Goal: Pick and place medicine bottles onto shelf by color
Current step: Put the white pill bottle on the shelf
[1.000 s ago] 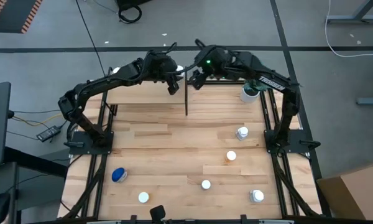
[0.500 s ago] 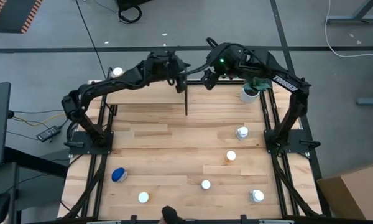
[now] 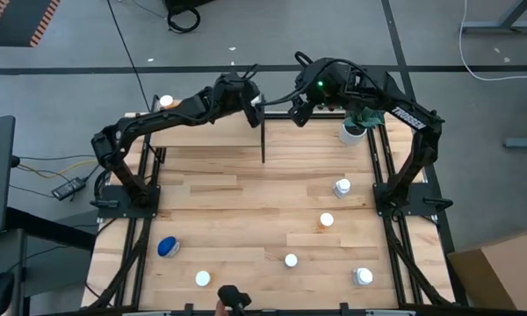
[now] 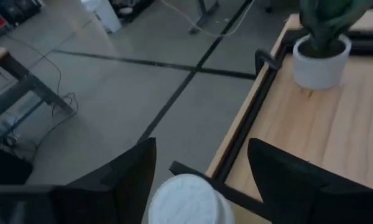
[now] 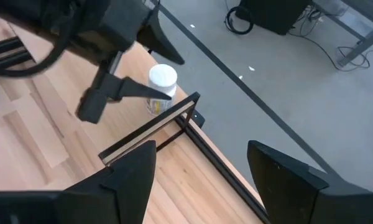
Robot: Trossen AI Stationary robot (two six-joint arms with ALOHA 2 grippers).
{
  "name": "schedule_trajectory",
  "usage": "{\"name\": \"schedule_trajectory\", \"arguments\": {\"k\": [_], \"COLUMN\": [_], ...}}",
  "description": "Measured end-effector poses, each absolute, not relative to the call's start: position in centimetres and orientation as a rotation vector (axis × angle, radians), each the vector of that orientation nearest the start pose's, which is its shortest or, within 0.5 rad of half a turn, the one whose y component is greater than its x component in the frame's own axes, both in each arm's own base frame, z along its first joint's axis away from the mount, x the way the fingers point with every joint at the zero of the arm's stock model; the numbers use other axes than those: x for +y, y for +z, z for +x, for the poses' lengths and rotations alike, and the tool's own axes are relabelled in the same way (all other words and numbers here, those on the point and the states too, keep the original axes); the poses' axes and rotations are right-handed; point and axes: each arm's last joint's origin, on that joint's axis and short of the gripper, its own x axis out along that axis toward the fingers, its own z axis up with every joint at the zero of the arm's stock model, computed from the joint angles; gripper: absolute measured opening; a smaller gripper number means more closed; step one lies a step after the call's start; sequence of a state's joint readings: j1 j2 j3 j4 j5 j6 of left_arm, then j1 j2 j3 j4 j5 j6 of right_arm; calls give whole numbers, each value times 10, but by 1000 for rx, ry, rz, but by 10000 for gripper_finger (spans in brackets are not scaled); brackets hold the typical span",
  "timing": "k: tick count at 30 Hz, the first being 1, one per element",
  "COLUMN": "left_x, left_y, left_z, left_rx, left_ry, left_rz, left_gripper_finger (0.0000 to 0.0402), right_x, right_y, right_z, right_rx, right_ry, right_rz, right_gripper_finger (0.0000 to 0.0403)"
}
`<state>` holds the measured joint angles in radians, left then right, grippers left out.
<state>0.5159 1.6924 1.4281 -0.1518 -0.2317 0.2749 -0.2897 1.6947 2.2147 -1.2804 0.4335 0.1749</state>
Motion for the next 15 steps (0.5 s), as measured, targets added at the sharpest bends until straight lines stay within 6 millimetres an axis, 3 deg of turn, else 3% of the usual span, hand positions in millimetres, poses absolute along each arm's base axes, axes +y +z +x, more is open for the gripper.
{"name": "schedule_trajectory", "arguments": {"k": [15], "left_x": [208], "left_y": [310], "left_z": [330], "left_rx": [621], "left_ry": [778], "left_rz": [167], "left_gripper_finger": [260], "right_x": [-106], "right_y": [477], "right_z": [287], "right_rx": [653], "right_ry": [-807], "right_rz": [163], "right_gripper_finger": [261]}}
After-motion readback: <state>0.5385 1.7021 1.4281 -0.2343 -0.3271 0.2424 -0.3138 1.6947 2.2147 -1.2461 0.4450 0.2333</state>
